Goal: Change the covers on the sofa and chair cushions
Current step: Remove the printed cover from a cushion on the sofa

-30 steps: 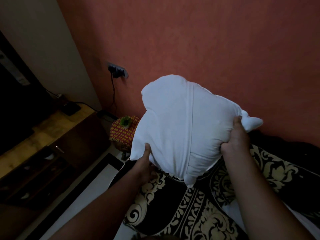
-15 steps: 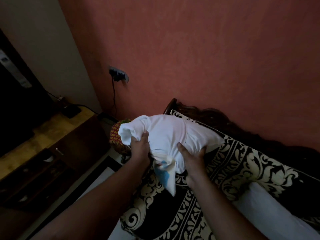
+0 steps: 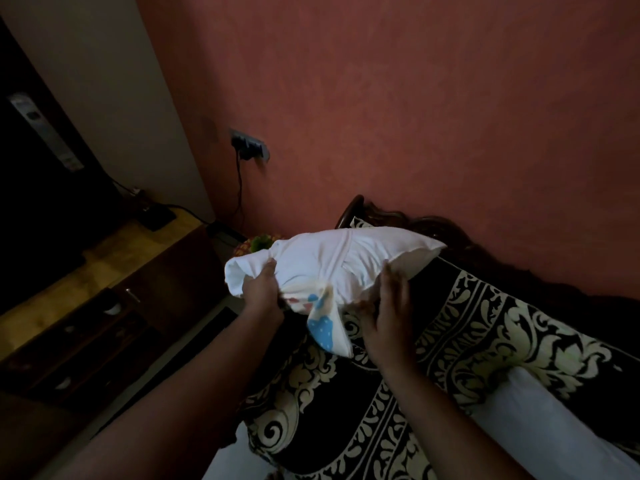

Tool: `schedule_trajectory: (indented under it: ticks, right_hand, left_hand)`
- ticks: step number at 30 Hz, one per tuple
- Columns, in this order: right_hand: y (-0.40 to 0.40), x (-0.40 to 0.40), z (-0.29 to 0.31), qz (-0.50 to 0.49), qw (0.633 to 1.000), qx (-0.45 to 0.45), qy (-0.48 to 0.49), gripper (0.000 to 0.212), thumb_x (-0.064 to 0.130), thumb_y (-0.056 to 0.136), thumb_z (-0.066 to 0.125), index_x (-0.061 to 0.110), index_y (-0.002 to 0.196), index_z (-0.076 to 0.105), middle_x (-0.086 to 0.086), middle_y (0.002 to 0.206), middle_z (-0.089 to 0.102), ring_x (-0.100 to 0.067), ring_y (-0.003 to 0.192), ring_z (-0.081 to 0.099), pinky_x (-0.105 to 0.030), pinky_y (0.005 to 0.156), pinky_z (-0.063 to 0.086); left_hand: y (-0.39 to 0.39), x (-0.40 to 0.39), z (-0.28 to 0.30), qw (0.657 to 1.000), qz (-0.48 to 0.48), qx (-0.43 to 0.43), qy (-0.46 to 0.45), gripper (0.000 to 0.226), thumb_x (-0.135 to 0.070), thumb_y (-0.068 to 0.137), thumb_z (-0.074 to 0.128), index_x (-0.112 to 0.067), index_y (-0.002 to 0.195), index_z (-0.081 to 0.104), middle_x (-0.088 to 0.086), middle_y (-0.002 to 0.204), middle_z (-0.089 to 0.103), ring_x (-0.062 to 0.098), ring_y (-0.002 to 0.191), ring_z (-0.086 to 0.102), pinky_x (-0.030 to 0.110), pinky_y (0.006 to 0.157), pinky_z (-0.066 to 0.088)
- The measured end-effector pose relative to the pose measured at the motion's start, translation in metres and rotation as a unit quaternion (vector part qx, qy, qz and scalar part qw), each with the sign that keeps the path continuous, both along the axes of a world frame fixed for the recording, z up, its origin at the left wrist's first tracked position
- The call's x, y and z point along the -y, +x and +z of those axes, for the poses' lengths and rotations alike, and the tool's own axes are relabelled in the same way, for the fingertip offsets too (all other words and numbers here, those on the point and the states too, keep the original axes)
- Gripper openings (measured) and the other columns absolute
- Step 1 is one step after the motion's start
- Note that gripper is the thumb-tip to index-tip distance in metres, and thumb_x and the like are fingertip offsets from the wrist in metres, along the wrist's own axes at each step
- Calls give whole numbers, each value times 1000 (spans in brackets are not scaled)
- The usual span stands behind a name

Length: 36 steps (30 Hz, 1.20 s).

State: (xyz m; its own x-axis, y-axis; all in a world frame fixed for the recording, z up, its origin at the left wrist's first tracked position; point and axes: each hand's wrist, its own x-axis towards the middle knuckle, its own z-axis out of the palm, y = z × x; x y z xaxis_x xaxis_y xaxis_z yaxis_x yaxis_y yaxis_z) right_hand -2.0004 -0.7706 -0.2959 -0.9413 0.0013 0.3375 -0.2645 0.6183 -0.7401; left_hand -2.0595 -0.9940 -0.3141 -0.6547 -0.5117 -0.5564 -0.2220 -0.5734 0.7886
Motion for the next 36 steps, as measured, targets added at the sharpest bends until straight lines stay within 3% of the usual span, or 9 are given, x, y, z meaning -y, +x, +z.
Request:
schedule_trajectory:
  ticks: [5,10,13,17,20,22,25,30,36]
  right_hand:
    - [-25,-24,-9,49,962,-195,183,44,39,89,60,14,126,58,-15,128,58,-38,117,54,-51,100,44]
    - [-38,-11,3,62,972,-201,104,10,25,95,53,14,97,55,-10,91,61,-27,90,55,-38,83,44]
    - [-39,-9,10,23,990,-135,10,30,40,103,48,16,86,53,-2,79,56,-22,79,54,-33,72,40]
    - [-42,-13,22,-2,994,-100,-35,39,47,101,45,16,79,48,7,69,50,-11,66,48,-34,61,37]
    - [-43,-14,29,-1,995,-85,-60,35,43,100,46,19,74,43,8,63,45,-9,63,47,-39,62,40]
    - [-41,-13,37,7,993,-93,-66,31,40,99,47,23,74,41,10,62,44,-6,63,45,-37,62,39]
    - [-41,-16,45,15,992,-108,-57,29,37,99,49,24,74,42,9,63,45,-6,63,46,-34,61,38]
    - [-45,-34,46,-14,991,-117,-62,36,39,99,49,16,71,44,2,63,48,-12,62,47,-38,62,40]
    - [-46,-54,49,-46,989,-114,-78,38,34,102,51,15,71,41,6,62,42,-6,59,43,-33,60,38]
  left_hand:
    - [-2,16,0,998,-62,27,16,76,-49,61,81,-17,128,62,19,115,71,40,90,74,56,66,61]
    - [-1,17,13,986,-116,66,-101,55,-50,73,72,-15,115,62,19,109,66,39,97,67,53,65,61]
    - [5,25,17,921,-181,61,-340,57,-59,76,66,-14,111,62,16,112,68,35,106,65,38,87,53]
    - [14,25,13,759,-248,9,-602,76,-72,90,46,-19,145,46,12,152,43,30,142,38,49,112,35]
    - [20,27,0,693,-321,-71,-641,73,-80,94,17,-23,110,61,7,115,65,31,114,57,50,98,43]
    - [25,30,-2,678,-299,-100,-664,66,-72,99,16,-19,88,54,5,87,62,31,88,60,44,78,45]
    - [27,35,3,640,-256,-125,-714,50,-56,105,25,-20,83,51,5,79,60,31,78,59,39,65,38]
    - [19,44,2,579,-245,-83,-773,40,-52,105,38,-20,84,51,6,78,64,32,74,63,36,56,35]
    - [23,71,-27,583,-285,40,-760,42,-54,105,32,-20,91,52,7,83,66,33,77,67,38,60,49]
